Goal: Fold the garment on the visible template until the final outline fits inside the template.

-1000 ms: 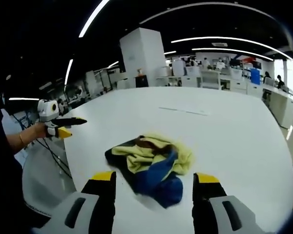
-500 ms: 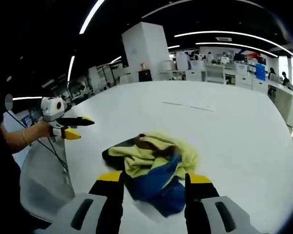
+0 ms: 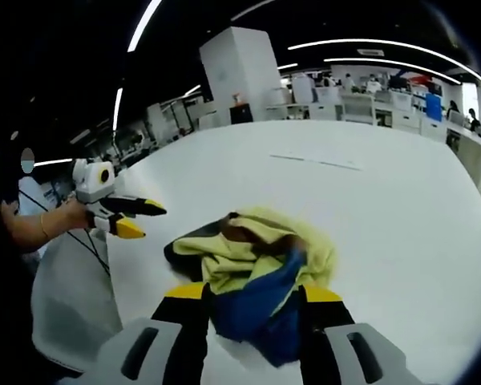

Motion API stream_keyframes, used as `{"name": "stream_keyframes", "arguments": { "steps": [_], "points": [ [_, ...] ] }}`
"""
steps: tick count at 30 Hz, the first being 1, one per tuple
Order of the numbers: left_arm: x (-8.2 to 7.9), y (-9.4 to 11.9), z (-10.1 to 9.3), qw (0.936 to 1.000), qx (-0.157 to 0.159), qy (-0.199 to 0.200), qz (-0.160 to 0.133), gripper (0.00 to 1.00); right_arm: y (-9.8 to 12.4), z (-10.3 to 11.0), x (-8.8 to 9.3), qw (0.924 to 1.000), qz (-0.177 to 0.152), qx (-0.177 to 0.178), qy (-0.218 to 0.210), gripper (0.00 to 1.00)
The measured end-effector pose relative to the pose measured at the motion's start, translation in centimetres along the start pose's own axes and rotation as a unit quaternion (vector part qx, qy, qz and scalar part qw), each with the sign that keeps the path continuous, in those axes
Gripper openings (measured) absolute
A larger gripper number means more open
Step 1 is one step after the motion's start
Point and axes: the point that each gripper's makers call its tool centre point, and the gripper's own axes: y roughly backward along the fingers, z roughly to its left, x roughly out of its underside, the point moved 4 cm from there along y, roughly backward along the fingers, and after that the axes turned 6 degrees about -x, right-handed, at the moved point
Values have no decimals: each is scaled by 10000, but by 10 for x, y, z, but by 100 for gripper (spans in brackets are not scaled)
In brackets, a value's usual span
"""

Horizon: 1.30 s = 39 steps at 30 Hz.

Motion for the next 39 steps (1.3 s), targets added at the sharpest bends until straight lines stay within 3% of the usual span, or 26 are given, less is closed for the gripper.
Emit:
{"name": "stream_keyframes", "arguments": {
  "steps": [13, 28, 33, 39],
  "points": [
    [16, -27, -8, 9989, 283, 42, 377, 37, -13, -2, 15, 9993, 359, 28, -89, 31],
    [32, -38, -6, 9961, 416, 214, 753, 23, -12, -9, 21, 9987, 376, 108, -329, 15],
    [33, -38, -5, 9956, 395, 310, 790, 11, -8, -8, 20, 9985, 339, 90, -415, 9],
    [32, -39, -6, 9954, 390, 342, 805, 3, -3, -9, 21, 9977, 274, 98, -612, 4]
  ]
}}
